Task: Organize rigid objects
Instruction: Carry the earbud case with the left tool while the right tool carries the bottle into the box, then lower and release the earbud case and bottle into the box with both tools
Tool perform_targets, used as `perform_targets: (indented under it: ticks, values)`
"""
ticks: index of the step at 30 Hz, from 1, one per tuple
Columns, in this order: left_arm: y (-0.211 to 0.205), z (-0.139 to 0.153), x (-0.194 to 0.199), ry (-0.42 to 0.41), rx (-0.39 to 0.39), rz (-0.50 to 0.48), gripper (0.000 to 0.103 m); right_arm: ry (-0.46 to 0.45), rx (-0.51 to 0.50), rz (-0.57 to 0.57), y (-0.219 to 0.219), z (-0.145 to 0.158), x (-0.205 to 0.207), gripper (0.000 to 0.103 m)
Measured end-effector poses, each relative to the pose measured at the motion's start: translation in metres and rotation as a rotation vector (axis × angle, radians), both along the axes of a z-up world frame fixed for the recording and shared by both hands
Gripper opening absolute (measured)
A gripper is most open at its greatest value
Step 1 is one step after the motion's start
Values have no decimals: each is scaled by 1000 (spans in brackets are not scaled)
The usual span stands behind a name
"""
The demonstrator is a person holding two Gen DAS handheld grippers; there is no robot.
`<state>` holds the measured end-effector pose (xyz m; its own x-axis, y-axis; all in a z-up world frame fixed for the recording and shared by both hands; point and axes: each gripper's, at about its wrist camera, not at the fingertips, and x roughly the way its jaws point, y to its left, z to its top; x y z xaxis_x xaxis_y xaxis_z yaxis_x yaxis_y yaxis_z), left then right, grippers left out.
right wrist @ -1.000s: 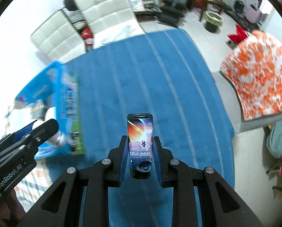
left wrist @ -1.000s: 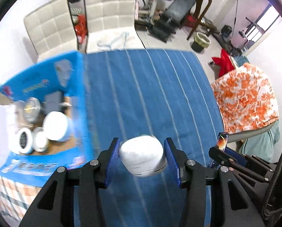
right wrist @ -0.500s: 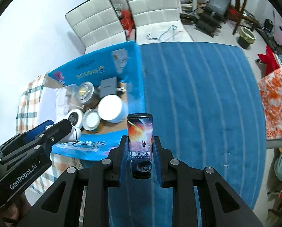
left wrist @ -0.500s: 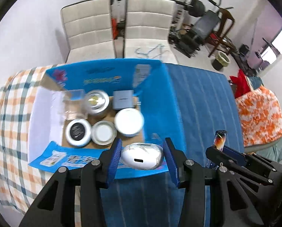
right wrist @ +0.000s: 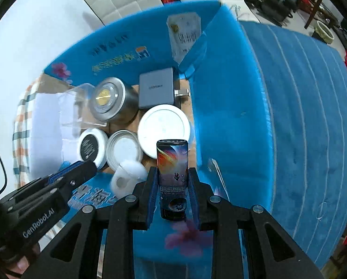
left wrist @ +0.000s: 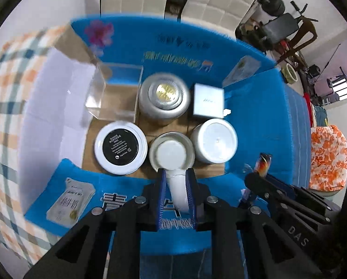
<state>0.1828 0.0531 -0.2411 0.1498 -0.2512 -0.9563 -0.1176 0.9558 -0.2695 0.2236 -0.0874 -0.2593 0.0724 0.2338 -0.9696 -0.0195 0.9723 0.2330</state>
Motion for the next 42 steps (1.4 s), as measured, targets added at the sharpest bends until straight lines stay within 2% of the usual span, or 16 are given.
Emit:
perform_targets:
  ticks: [9, 15, 18, 20, 22, 25, 29, 31, 33, 35, 36, 37, 38, 39, 40, 42]
  values:
    - [4, -26, 5, 66, 21, -33, 15, 55, -31, 30, 21, -28, 12, 28]
    - [5, -27, 0, 76, 43, -39, 15, 54, -81, 47, 25, -32, 14, 28]
    - [8, -24, 0, 69, 69, -42, 15, 58, -101, 59, 28, -33, 11, 35]
    - [10, -22, -1, 61, 102, -48, 15, 49, -112, 61, 30, -33, 8, 46]
    - [12, -18, -2, 53, 137, -53, 16, 42, -107, 63, 32, -33, 6, 53]
    - [16, -13, -4, 48, 177, -58, 28, 24, -128, 69, 37, -29, 2, 61]
    - [25, -5, -6, 32, 223, -53, 32, -8, -155, 71, 43, -23, 1, 75]
    - [31, 1, -7, 25, 234, -47, 43, -22, -172, 71, 46, -18, 0, 81]
    - [37, 5, -10, 6, 245, -35, 67, -33, -189, 72, 46, -11, 0, 85]
    - [43, 12, -11, -9, 272, -17, 79, -45, -206, 71, 49, -9, 1, 96]
    - [47, 16, -11, -14, 277, -6, 85, -50, -210, 69, 47, -5, 0, 97]
    - [51, 18, -12, -19, 275, 3, 86, -55, -206, 66, 43, 1, 0, 99]
    - [56, 21, -13, -21, 275, 12, 91, -60, -205, 63, 41, 5, -1, 103]
    - [60, 24, -13, -22, 280, 21, 99, -65, -205, 63, 39, 8, -1, 103]
    - [65, 28, -14, -27, 282, 27, 103, -69, -205, 65, 39, 12, -3, 103]
    - [69, 34, -16, -35, 277, 37, 103, -78, -205, 67, 37, 20, -6, 103]
